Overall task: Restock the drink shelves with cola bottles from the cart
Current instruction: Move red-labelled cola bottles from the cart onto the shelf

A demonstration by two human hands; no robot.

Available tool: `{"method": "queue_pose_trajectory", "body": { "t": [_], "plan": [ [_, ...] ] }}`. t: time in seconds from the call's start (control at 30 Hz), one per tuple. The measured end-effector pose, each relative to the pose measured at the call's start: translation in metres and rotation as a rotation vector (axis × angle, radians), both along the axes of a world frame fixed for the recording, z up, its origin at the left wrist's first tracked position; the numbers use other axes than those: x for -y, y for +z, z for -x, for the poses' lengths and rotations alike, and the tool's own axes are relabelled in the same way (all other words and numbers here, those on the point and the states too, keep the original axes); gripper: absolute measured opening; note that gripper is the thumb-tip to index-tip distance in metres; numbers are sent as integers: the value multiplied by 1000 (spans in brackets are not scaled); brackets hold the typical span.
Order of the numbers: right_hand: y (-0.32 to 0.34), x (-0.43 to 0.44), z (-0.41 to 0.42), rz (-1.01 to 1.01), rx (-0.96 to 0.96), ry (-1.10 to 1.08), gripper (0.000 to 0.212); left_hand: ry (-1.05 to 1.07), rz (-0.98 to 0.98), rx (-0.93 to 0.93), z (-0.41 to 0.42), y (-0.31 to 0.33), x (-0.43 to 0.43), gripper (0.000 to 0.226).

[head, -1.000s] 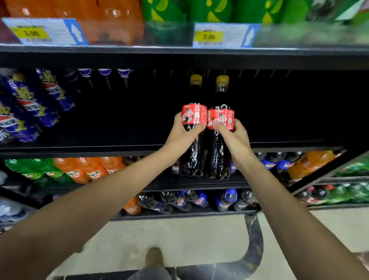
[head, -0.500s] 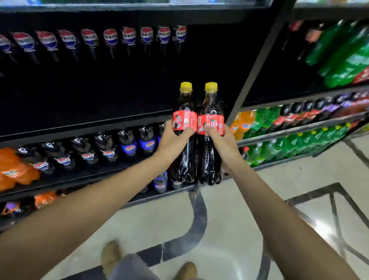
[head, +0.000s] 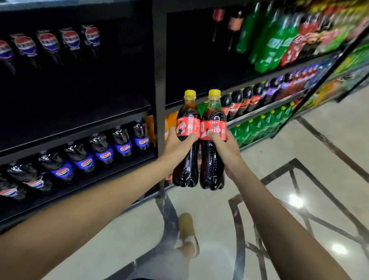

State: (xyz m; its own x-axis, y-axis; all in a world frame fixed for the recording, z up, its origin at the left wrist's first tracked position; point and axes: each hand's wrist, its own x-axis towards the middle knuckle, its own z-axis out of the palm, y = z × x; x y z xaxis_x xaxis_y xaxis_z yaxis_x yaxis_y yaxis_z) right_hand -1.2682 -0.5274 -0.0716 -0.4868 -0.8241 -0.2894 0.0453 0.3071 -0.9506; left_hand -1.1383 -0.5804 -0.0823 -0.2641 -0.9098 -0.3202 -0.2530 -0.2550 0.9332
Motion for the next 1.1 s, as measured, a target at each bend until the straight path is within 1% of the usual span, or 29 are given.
{"method": "queue_pose_trajectory", "body": {
  "t": [0.1, 0.17, 0.2, 0.23, 0.27, 0.3, 0.37, 0.5, 0.77, 0.87, 1.03, 1.1],
  "plan": [
    [0, 14, 37, 22, -10, -15, 20, -14, 3, 1, 40, -4, 19, 70],
    [3, 28, 61, 29, -20, -2, 24, -5, -5, 0, 64, -4, 34, 72],
    [5, 35, 73, 31, -29, 12, 28, 3, -3, -5, 75, -4, 42, 68],
    [8, 44, 84, 31, -38, 32, 31, 11, 7, -18, 86, -3, 50, 60],
    [11, 53, 95, 30, -50, 53, 32, 20, 20, -25, 96, -1, 59, 51],
    [16, 62, 106, 30, -66, 72, 30, 26, 36, -34, 105, 1, 68, 47],
    [24, 82, 125, 44, -96, 109, 27, 32, 60, -45, 121, 6, 89, 51],
    [41, 126, 151, 112, -122, 178, 35, 60, 142, -32, 142, 19, 129, 60],
    [60, 203, 154, 218, -152, 369, 42, 171, 355, 9, 128, 40, 173, 72],
    [59, 226, 146, 260, -132, 424, 42, 228, 381, 27, 117, 44, 185, 80],
    [53, 256, 133, 286, -105, 530, 40, 358, 395, 56, 103, 43, 198, 84],
    [49, 264, 128, 288, -89, 568, 44, 390, 409, 73, 98, 41, 202, 86]
  ]
}}
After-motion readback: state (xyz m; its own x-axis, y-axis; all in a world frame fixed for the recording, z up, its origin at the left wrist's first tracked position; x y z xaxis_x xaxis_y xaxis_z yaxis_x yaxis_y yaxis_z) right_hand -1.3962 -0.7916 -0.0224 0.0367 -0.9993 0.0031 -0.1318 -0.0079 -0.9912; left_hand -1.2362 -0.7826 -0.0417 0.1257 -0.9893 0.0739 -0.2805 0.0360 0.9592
